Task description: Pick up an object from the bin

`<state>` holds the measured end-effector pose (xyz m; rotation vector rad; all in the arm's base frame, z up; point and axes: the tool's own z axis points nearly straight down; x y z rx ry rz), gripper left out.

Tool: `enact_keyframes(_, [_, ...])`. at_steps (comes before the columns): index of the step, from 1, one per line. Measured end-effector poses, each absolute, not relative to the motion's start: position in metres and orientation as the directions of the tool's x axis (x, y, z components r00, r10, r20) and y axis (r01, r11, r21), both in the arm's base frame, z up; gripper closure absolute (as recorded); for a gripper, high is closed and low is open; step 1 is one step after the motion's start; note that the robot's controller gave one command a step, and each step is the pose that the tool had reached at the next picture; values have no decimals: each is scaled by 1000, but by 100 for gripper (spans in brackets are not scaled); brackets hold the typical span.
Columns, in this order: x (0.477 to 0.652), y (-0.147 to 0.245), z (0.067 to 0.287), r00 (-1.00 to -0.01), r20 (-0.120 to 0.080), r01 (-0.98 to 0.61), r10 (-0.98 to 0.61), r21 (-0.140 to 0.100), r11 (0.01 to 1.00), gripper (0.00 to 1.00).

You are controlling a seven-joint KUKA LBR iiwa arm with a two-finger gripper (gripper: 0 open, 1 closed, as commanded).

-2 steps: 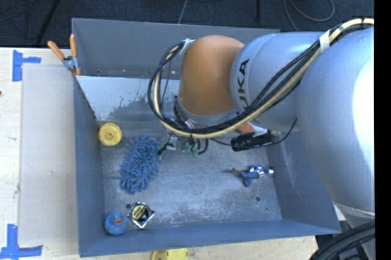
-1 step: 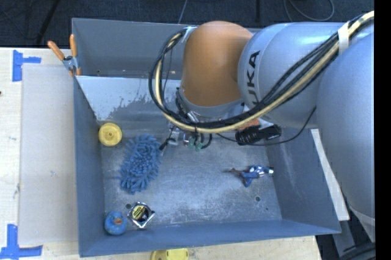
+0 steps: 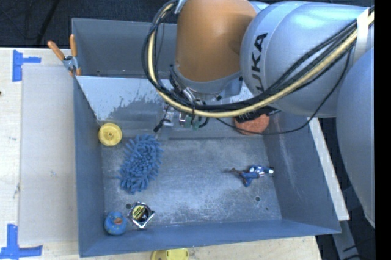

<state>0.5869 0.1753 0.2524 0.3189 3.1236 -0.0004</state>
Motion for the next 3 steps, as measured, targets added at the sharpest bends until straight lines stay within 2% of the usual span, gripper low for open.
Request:
enact_keyframes(1, [588,179,260,-981,-10,196,196,5,981,100])
enact_keyframes(2, [572,146,226,-1000,1,-23,-23,0,1000,0])
enact_keyframes(3, [572,146,226,-1000,0,-24,-24,0,1000,0])
